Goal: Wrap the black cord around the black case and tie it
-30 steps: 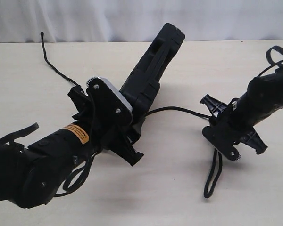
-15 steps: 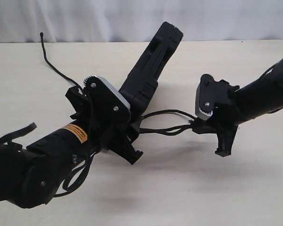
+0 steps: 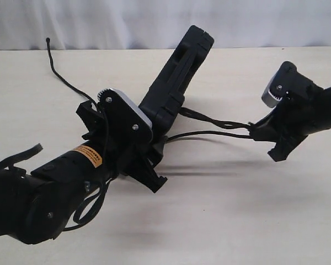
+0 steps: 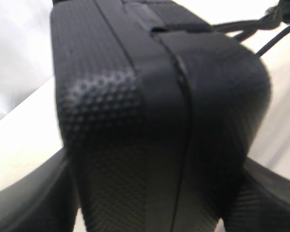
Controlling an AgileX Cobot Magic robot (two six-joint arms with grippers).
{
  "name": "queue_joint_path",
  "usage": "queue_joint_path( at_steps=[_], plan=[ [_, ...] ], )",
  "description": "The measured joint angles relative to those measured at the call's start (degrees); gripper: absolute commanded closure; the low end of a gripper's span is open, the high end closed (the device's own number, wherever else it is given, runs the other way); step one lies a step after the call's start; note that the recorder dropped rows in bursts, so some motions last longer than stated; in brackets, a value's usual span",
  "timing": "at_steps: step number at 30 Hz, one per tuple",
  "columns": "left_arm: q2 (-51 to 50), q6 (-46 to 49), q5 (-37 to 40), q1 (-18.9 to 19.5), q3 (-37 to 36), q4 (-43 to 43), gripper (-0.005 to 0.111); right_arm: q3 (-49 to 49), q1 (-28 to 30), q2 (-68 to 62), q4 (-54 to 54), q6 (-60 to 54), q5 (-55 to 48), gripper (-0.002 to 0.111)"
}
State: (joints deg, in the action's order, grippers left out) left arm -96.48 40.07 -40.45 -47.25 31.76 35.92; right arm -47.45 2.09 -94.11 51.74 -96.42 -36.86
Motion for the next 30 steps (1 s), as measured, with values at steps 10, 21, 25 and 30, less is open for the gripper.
queue_joint_path(
  at_steps=[10,21,25,30],
  plan=[
    [0.09,0.10,0.93,0.00,0.34,0.20,0.107,0.00,3.58,0.46,5.33,7.80,0.69,0.104],
    [0.22,0.10,1.28,0.00,0.34,0.20,0.107,5.91,-8.48,1.12,5.37,14.07,22.46,0.104],
    [0.22,0.10,1.28,0.00,0.34,0.20,0.107,6.79,-13.38,2.52,6.26,14.66,29.97,0.104],
    [0.22,0.10,1.28,0.00,0.34,0.20,0.107,6.79,-17.71,5.84,8.60,14.79,37.96,0.104]
  ],
)
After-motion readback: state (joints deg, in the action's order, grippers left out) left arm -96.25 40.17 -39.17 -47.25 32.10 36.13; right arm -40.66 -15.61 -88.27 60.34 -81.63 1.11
